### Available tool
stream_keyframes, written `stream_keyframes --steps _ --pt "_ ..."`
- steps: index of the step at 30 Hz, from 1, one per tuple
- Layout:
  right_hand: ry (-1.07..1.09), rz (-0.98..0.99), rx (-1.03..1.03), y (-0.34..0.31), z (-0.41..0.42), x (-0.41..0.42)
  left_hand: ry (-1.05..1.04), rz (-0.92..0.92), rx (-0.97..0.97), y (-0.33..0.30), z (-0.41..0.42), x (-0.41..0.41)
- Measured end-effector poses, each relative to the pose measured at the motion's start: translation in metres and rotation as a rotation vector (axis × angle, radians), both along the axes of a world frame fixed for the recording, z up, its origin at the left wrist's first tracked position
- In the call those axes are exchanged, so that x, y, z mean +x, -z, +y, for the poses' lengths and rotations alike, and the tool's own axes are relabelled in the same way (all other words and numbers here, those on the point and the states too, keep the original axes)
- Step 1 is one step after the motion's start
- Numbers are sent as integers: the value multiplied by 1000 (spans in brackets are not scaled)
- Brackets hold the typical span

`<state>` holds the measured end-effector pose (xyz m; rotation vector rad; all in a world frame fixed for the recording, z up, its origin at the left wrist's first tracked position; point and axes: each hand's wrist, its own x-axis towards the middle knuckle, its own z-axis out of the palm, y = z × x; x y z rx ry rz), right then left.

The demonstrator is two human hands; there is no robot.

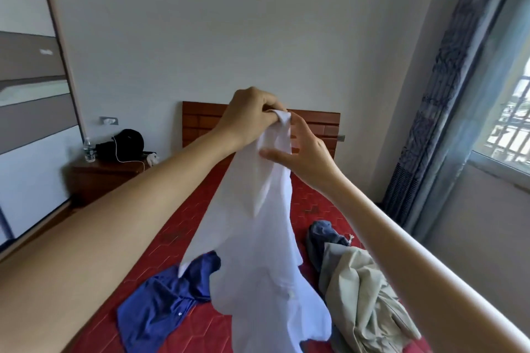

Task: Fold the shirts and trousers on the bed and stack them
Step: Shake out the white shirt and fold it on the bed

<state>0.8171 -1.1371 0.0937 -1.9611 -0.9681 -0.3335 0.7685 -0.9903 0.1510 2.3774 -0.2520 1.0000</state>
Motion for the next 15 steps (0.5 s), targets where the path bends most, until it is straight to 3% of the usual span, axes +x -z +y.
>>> stream_keyframes --steps 3,7,11,15 --pt "-2 127 88 -13 18 -5 -16 -18 -126 -9 1 0" --pt "107 70 55 -12 36 1 13 43 -176 -8 19 -7" --pt "27 155 188 -7 38 9 275 234 -307 15 56 -26" --pt "-15 247 311 -8 34 18 171 530 -414 96 91 -40"
